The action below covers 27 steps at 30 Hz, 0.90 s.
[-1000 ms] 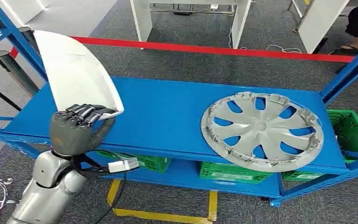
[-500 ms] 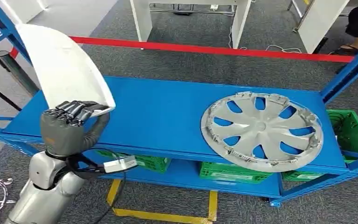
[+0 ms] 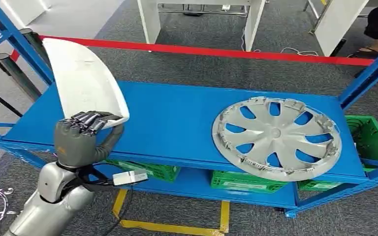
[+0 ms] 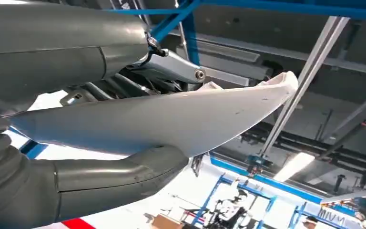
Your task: Take the parts from the cabinet and place them on the table.
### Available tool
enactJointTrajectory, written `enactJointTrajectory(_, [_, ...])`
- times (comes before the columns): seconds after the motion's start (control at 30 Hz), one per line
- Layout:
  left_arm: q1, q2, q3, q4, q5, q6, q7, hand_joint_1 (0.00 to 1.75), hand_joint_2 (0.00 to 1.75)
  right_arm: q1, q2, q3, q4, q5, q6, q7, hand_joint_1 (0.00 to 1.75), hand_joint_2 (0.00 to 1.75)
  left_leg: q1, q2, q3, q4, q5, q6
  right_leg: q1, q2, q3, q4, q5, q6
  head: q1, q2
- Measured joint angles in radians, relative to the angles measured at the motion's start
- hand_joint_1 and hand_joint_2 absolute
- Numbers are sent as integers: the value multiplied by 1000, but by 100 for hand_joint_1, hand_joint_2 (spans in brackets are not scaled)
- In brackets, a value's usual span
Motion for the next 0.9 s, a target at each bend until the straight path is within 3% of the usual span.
enactJointTrajectory(0.43, [21,13,-20,0,10,0,1,175,175,0,0,-7,0,1,-4,0,0,0,0,0,0,0,0,0,0,0,0,0,0,0,0,0])
enactJointTrajectory(0.6, [35,29,-20,0,20,0,12,175,175,-2,13,-10,0,8,-9,0,0,0,-6,-1,-3,5,-2,8,-4,-4,1,-5,5,8,-1,0])
enactJointTrajectory(0.63, [35,31,-20,0,21,1,14,175,175,-3,14,-11,0,8,-10,0,0,0,-2,-2,0,-7,7,14,-3,-5,4,-6,8,13,-1,0])
enactJointTrajectory(0.67, [36,32,-20,-1,23,0,15,175,175,-3,14,-11,0,8,-11,-1,0,0,9,-1,11,-22,20,15,-3,0,-4,-1,-7,14,0,0])
enactJointTrajectory(0.7, [36,33,-20,-1,26,1,16,175,175,-4,14,-13,0,9,-12,-1,0,0,9,-1,10,-27,25,17,-2,13,-17,23,-32,20,1,0])
enactJointTrajectory(0.77, [41,34,-20,-1,32,1,16,175,175,-5,14,-14,0,9,-14,0,0,0,10,-3,2,-25,26,18,-8,23,-86,180,-118,27,4,0])
enactJointTrajectory(0.8, [49,37,-19,-1,38,1,17,175,175,-5,15,-14,0,10,-15,0,0,0,10,-3,-1,-22,26,18,-12,24,-121,257,-143,30,3,0])
enactJointTrajectory(0.83, [55,40,-19,-1,39,1,17,175,175,-3,16,-14,0,11,-16,1,0,0,11,-3,-3,-20,26,18,-14,24,-139,294,-142,32,3,0])
enactJointTrajectory(0.87, [60,43,-19,-1,42,1,16,175,175,-2,17,-14,0,11,-18,4,0,0,13,-5,-5,-16,25,17,-16,24,-133,280,-115,34,3,0])
enactJointTrajectory(0.9, [64,46,-18,-1,46,1,16,175,175,-2,17,-14,0,11,-21,6,0,0,16,-7,-6,-11,22,12,-19,24,-106,223,-69,37,3,0])
